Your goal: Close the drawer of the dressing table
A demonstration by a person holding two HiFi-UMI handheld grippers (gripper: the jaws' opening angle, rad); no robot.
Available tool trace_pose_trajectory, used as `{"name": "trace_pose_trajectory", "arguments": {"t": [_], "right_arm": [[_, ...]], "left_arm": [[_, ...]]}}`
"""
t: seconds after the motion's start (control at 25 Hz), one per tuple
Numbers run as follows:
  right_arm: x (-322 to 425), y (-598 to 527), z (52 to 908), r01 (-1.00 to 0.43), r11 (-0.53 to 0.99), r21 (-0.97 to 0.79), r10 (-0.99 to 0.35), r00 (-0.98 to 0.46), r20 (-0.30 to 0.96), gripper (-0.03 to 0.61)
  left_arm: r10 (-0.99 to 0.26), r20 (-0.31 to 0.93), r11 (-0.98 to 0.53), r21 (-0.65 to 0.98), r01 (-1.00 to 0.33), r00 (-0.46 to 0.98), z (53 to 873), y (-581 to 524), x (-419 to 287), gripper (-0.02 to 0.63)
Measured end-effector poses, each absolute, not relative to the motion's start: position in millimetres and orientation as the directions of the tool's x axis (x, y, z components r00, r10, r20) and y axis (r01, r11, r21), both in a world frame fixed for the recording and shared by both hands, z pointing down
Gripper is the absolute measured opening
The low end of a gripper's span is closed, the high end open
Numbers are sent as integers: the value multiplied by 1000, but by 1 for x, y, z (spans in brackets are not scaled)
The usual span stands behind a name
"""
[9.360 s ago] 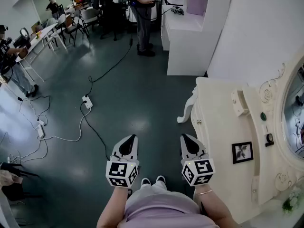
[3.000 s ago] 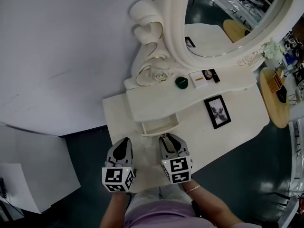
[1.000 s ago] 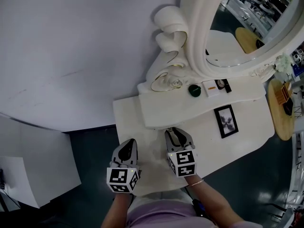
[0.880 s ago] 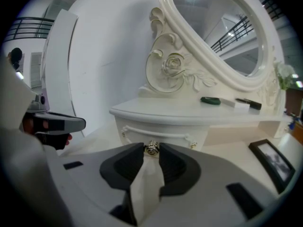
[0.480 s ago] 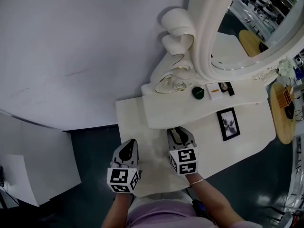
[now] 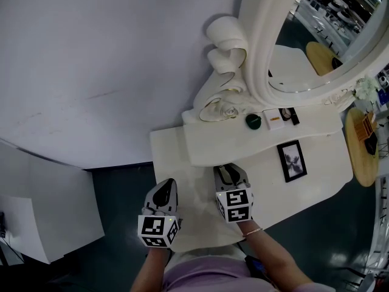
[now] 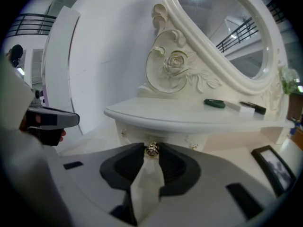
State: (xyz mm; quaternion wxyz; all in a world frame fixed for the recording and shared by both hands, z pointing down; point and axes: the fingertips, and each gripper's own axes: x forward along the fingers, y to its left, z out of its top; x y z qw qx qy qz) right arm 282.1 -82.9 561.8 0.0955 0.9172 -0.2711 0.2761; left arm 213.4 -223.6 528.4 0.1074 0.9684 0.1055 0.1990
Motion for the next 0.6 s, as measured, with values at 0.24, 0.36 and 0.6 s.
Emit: {"name": "trace_pose_trajectory", "arguments": {"t": [0.24,0.36,0.6], "right_arm": [[278,-83,556,-560,-828,27,-455,700,551,129],[274,-80,551,-560,-828,23,-460,701,545,132],[262,-73,535,-559,-829,10,-476,715,512,127]], "left_arm": [[243,355,-956,243,161,903,522,-221,208,0],[241,350,-957,238,163,905,519,-219,205,0],[236,335,-960,225,166,912,513,-213,203,0]]}}
